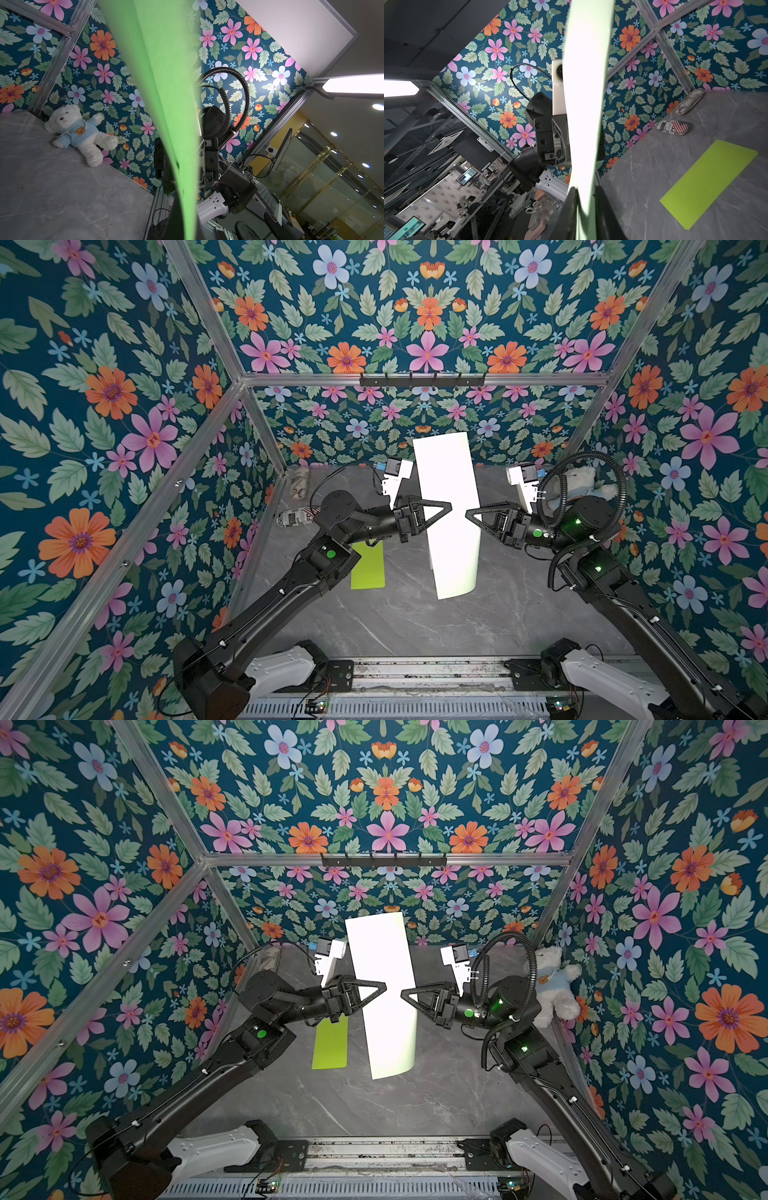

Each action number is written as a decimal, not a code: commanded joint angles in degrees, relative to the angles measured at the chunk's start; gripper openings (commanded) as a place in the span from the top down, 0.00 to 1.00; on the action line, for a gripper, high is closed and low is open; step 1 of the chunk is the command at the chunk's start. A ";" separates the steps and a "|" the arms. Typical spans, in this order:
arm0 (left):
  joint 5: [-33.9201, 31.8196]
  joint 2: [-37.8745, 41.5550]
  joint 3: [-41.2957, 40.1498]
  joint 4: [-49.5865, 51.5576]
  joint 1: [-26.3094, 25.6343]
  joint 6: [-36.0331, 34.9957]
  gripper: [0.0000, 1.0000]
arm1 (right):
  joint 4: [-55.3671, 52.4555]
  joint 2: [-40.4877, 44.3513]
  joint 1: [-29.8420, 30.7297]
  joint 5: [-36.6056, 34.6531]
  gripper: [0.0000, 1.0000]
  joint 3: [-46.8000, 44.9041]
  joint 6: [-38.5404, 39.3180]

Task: Fold the rectangular paper in half along the long edge
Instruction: Fold the paper.

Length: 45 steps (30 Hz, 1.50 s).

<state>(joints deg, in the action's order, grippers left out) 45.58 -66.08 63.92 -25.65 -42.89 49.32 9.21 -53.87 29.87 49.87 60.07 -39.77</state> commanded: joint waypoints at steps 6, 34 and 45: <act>0.02 -0.97 1.07 -0.45 -0.15 -0.56 1.00 | 3.59 3.07 0.10 5.89 1.00 -1.70 -2.31; -0.41 0.16 1.49 0.60 -0.43 -0.94 1.00 | -4.46 4.82 0.06 6.75 0.70 -2.32 0.97; -0.44 -0.18 1.80 0.60 -0.52 -1.16 1.00 | -3.30 6.82 0.02 8.36 1.00 -5.16 -0.44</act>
<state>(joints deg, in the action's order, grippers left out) 45.39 -66.19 65.30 -23.18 -43.48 49.10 5.65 -47.57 29.89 56.95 54.76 -40.60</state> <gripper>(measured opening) 0.049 0.068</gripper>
